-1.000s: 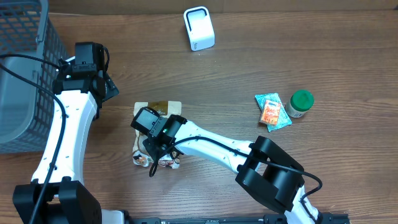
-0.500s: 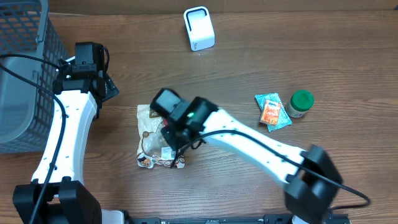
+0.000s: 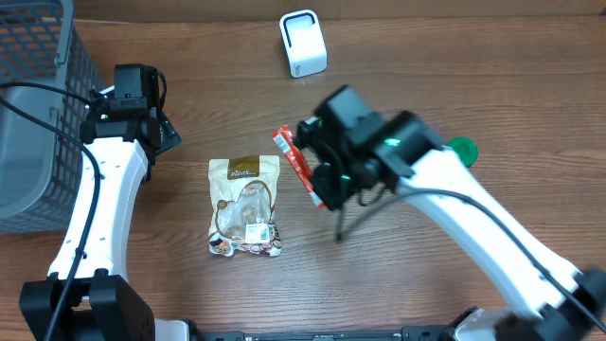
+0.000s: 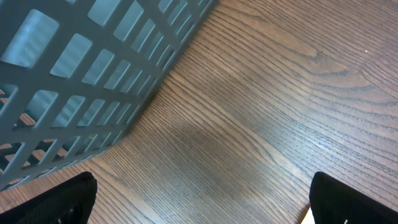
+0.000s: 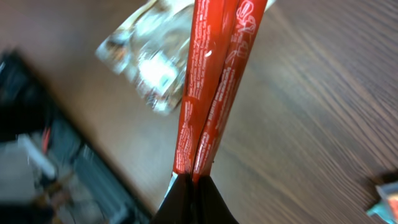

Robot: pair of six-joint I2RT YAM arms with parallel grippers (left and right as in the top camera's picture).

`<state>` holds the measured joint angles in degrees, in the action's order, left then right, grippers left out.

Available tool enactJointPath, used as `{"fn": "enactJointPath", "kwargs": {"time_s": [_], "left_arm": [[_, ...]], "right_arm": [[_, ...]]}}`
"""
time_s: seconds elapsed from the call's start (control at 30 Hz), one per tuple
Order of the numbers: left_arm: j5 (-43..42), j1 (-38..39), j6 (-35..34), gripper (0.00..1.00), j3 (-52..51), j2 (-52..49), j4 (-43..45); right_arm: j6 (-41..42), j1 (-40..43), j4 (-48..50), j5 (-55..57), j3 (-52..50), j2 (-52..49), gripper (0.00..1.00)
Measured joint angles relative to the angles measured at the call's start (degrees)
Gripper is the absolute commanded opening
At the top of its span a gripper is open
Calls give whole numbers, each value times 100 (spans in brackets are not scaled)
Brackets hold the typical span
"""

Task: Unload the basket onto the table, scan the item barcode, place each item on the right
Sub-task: 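Lift the red stick and hold it under the barcode scanner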

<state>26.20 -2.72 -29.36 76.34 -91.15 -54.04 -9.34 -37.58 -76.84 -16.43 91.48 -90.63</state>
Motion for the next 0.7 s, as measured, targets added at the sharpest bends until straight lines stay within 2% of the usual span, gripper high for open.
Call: {"fn": "enactJointPath", "kwargs": {"time_s": [0.2, 0.4, 0.7], "left_arm": [[0, 0, 2, 100, 0, 0, -2], [0, 0, 0, 100, 0, 0, -2], [2, 0, 0, 100, 0, 0, -2]], "right_arm": [[-1729, 278, -809, -785, 0, 533, 4], [-2800, 343, -1067, -1060, 0, 551, 4], [-3335, 343, -778, -1056, -52, 551, 4]]}}
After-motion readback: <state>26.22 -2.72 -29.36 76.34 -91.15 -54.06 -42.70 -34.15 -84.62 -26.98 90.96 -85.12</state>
